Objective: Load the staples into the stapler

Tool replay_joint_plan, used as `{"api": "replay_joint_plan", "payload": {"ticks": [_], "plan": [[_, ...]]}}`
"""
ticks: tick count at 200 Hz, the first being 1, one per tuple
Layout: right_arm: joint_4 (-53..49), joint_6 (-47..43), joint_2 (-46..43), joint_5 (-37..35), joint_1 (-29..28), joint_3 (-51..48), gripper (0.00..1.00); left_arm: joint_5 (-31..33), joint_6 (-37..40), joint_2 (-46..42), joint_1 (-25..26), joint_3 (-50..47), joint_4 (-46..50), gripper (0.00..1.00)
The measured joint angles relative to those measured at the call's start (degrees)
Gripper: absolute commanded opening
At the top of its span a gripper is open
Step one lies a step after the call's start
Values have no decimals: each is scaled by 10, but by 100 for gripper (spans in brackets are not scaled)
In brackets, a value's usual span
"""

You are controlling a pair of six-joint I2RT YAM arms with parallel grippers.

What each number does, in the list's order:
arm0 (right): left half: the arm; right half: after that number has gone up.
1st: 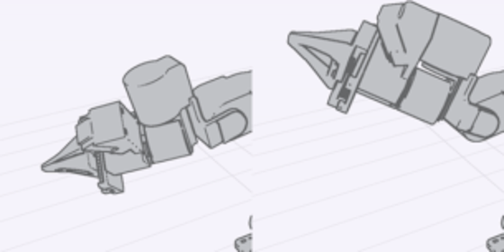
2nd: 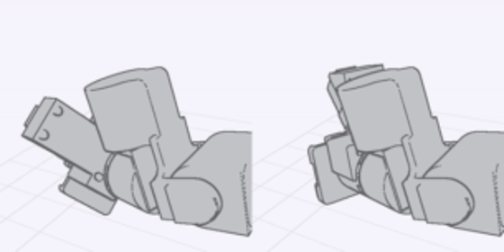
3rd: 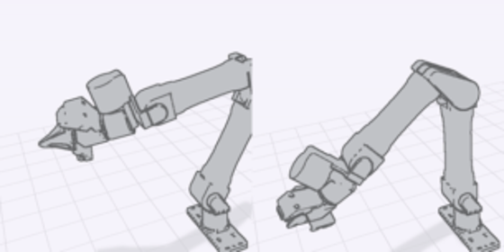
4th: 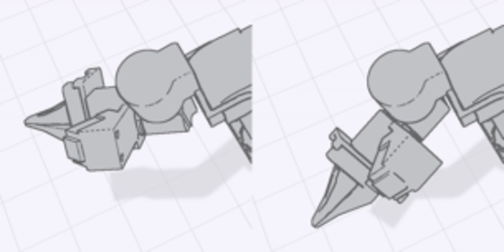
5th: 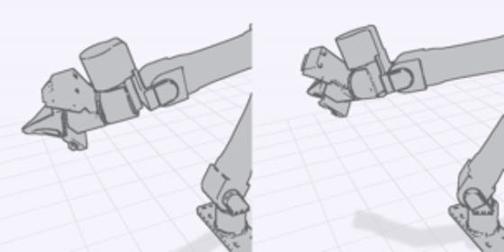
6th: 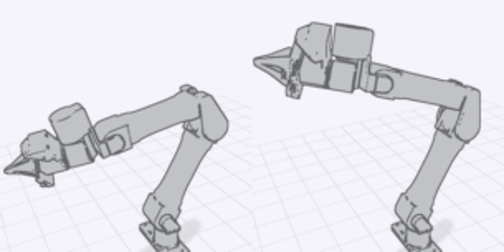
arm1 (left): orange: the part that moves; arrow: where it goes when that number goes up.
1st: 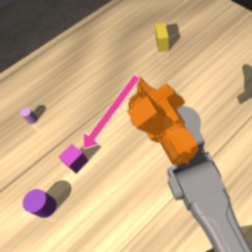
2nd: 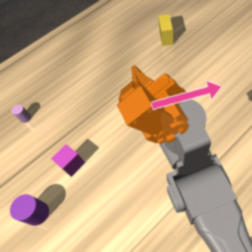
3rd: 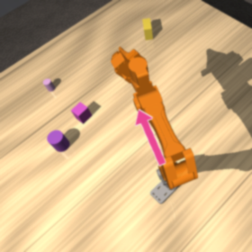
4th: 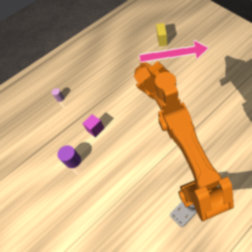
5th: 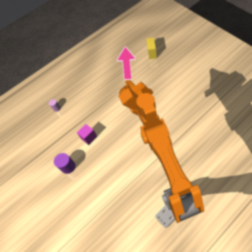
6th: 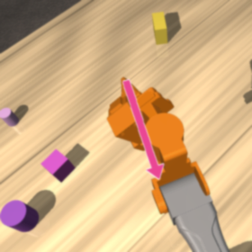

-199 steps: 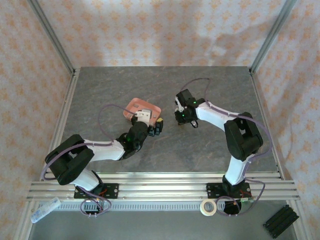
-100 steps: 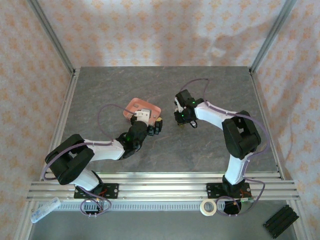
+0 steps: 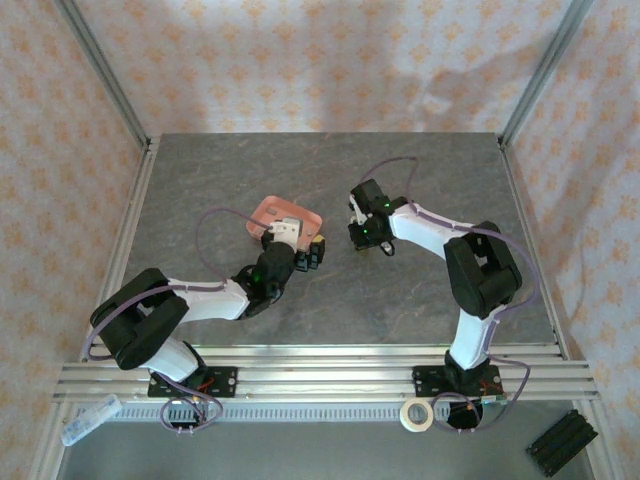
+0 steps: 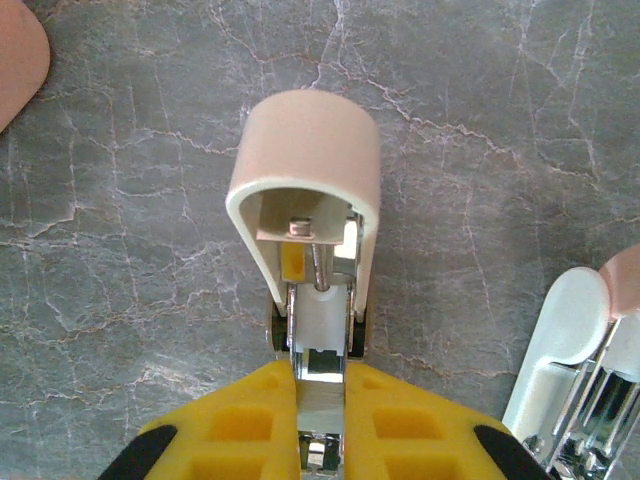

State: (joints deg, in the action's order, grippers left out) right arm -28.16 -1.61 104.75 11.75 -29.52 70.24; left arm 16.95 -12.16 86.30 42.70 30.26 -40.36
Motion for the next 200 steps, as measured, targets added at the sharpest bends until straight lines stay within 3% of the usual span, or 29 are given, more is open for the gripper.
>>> {"api": "replay_joint_plan", "payload": {"ticks": [200], "plan": [[-7, 5, -6, 7, 0, -8, 14, -2, 0, 9, 0, 0, -3, 96]]}}
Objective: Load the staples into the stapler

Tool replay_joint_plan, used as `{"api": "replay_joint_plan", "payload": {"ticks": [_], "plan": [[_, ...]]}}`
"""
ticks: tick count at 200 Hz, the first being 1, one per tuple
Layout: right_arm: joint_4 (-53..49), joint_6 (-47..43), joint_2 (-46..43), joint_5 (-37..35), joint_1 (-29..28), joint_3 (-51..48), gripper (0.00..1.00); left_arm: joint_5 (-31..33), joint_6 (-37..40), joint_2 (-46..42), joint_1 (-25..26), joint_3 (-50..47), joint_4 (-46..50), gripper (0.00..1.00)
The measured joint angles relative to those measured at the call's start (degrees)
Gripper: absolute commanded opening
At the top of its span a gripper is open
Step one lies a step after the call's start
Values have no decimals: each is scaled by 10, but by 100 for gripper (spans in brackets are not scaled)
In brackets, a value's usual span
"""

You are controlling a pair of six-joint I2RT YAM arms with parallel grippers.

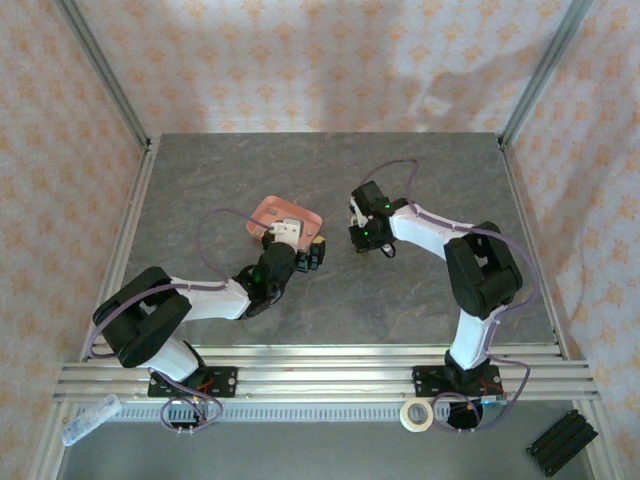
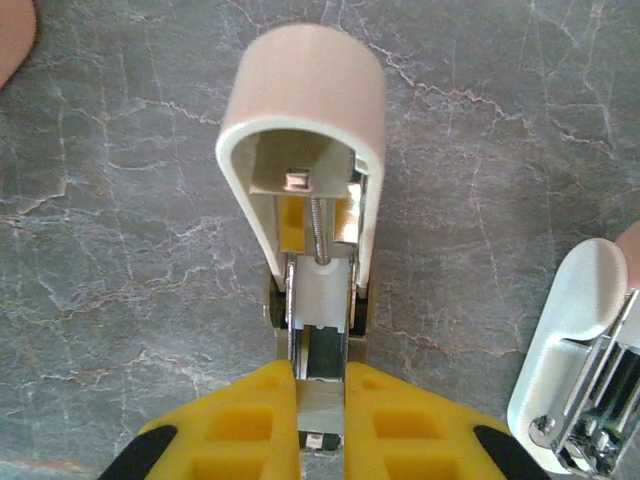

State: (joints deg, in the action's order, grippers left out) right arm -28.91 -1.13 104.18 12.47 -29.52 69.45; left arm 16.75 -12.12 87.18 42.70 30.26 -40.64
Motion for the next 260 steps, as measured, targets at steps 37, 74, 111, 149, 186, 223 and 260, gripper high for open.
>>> {"api": "replay_joint_plan", "payload": {"ticks": [37, 74, 111, 149, 186, 223, 260], "plan": [[0, 4, -23, 2, 0, 0, 14, 0, 2, 0, 0, 0, -3, 96], [0, 6, -26, 8, 0, 0, 14, 0, 2, 0, 0, 0, -4, 96], [0, 6, -23, 9, 0, 0, 14, 0, 2, 0, 0, 0, -4, 96], [0, 6, -11, 9, 0, 0, 14, 0, 6, 0, 0, 0, -4, 96], [0, 7, -4, 8, 0, -1, 14, -4, 7, 5, -1, 0, -8, 96], [0, 7, -4, 4, 0, -1, 14, -9, 12, 9, -1, 1, -9, 96], [0, 7, -4, -2, 0, -1, 14, -13, 12, 10, -1, 1, -12, 96]]}}
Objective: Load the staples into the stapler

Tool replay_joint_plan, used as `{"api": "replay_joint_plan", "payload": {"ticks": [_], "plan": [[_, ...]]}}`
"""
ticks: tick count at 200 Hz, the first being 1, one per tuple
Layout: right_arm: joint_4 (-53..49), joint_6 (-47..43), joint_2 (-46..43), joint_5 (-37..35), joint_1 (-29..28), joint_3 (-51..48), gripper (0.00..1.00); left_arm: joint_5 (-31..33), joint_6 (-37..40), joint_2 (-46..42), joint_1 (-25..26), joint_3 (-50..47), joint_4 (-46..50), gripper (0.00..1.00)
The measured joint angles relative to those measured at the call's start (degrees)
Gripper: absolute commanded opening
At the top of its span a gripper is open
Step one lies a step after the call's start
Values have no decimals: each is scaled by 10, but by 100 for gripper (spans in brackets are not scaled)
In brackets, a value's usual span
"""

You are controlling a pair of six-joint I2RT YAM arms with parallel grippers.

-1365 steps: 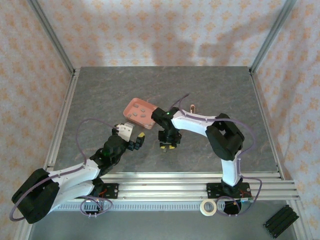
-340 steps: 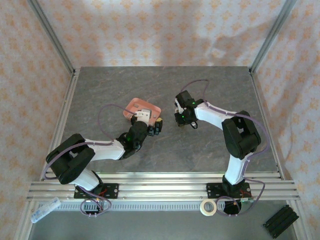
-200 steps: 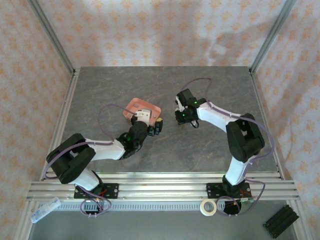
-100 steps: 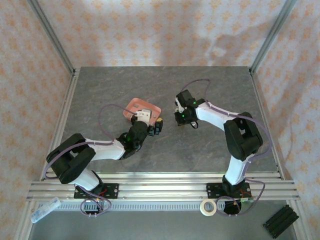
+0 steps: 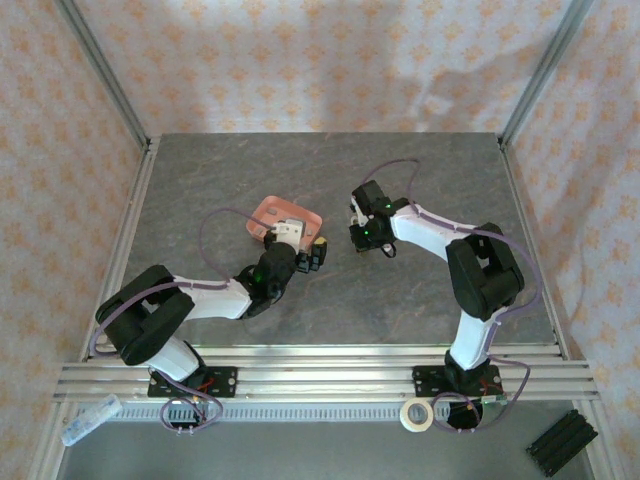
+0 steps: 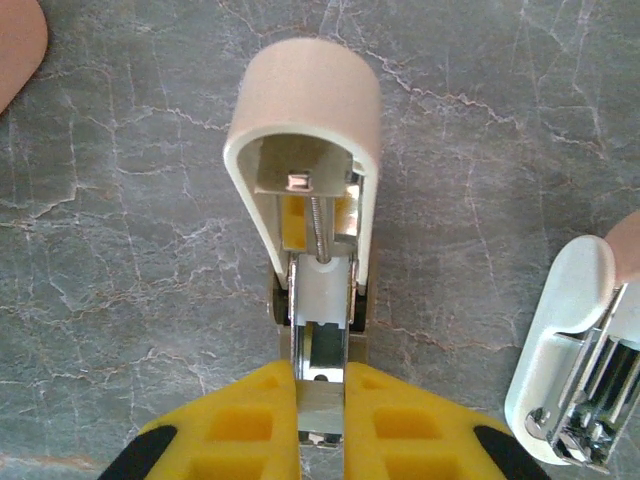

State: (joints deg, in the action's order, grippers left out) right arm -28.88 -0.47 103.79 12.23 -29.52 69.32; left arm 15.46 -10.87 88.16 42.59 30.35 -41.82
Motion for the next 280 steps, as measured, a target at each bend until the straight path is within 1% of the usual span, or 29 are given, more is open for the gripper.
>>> {"api": "replay_joint_plan", "payload": {"ticks": [185, 253, 280], "plan": [[-8, 0, 10, -8, -6, 0, 13, 0, 0, 0, 0, 0, -1, 95], [-11, 22, 8, -13, -8, 0, 13, 0, 0, 0, 0, 0, -3, 95], [-10, 37, -8, -13, -9, 0, 13, 0, 0, 0, 0, -6, -23, 95]]}}
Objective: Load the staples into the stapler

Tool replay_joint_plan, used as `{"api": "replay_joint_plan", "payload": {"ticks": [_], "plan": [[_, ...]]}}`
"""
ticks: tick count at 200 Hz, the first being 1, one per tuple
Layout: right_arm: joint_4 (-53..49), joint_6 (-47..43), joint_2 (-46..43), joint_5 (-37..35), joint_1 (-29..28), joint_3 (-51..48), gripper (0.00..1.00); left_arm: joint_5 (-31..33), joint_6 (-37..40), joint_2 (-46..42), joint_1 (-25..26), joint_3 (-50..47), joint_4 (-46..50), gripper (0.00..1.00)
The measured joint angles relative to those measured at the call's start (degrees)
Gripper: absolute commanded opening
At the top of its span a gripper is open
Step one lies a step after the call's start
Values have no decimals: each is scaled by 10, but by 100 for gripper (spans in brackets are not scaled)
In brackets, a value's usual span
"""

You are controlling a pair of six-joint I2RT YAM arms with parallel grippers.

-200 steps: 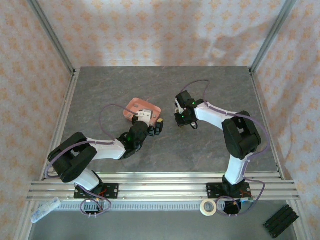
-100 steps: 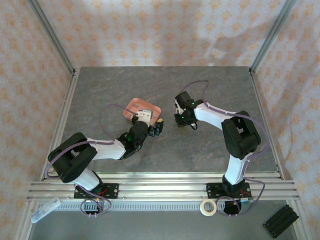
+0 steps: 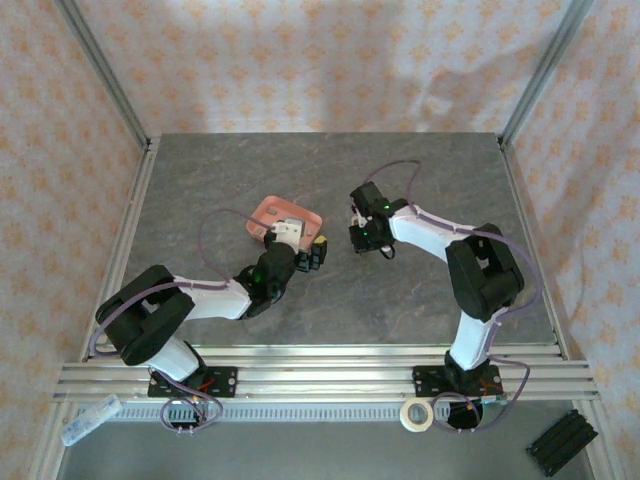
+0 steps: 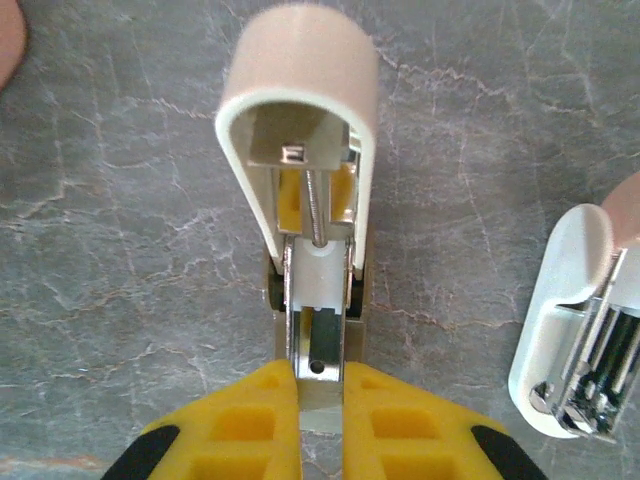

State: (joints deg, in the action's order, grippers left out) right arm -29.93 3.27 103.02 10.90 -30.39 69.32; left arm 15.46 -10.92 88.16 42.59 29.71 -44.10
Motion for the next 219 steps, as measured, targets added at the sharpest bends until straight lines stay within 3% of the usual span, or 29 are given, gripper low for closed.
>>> {"api": "replay_joint_plan", "payload": {"ticks": [105, 219], "plan": [[32, 51, -18, 32, 3, 0, 13, 0, -2, 1, -6, -26, -42, 95], [58, 57, -18, 40, 3, -28, 13, -2, -2, 70, -6, -33, -135, 95]]}}
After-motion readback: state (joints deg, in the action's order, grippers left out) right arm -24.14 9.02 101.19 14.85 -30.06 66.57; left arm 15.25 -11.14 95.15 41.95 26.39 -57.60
